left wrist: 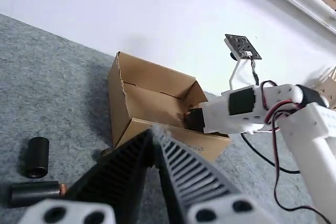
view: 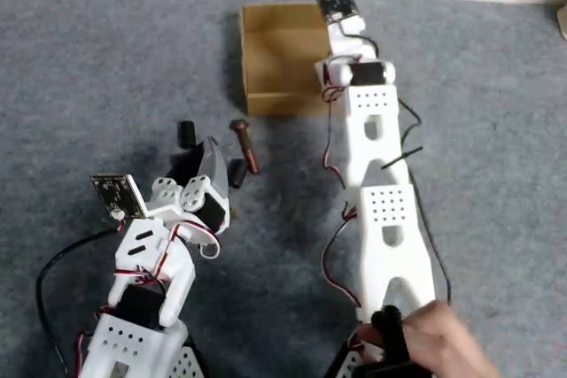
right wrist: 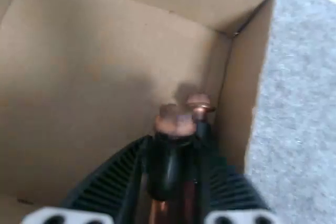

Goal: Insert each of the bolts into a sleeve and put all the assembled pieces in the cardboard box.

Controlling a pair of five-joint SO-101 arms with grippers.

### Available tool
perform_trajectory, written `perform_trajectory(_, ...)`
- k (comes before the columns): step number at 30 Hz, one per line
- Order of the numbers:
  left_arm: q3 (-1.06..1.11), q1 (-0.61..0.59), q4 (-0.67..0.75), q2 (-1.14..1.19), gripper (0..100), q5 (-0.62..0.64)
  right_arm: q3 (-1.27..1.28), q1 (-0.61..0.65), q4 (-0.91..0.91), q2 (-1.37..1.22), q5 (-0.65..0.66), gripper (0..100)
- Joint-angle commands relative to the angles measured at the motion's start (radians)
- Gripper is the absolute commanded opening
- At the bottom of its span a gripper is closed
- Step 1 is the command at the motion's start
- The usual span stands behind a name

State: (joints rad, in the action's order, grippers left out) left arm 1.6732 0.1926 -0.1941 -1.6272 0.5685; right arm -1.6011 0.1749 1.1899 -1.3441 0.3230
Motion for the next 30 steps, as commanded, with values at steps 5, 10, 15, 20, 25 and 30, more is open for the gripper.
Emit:
perform_trajectory(5, -0.038, 0.010, 0.003, -0.008, 1, -0.003, -0.188, -0.008, 0.147, 0.053, 0.015, 31.9)
perform_trajectory(10, -0.036, 0.008, 0.003, -0.008, 1, -0.003, -0.191, -0.007, 0.271, 0.183, 0.008, 31.9)
perform_trajectory(15, -0.039, 0.002, 0.003, -0.008, 1, -0.005, -0.193, -0.007, 0.424, 0.367, -0.075, 31.9)
perform_trajectory(20, -0.064, -0.068, 0.003, -0.008, 1, -0.028, -0.193, 0.004, 0.579, 0.579, -0.150, 31.9)
perform_trajectory(25, -0.070, -0.151, 0.002, -0.008, 1, -0.031, -0.191, -0.024, 0.578, 0.768, -0.227, 31.9)
perform_trajectory(30, -0.070, -0.154, -0.002, -0.008, 1, -0.115, -0.143, 0.002, 0.578, 0.952, -0.230, 31.8)
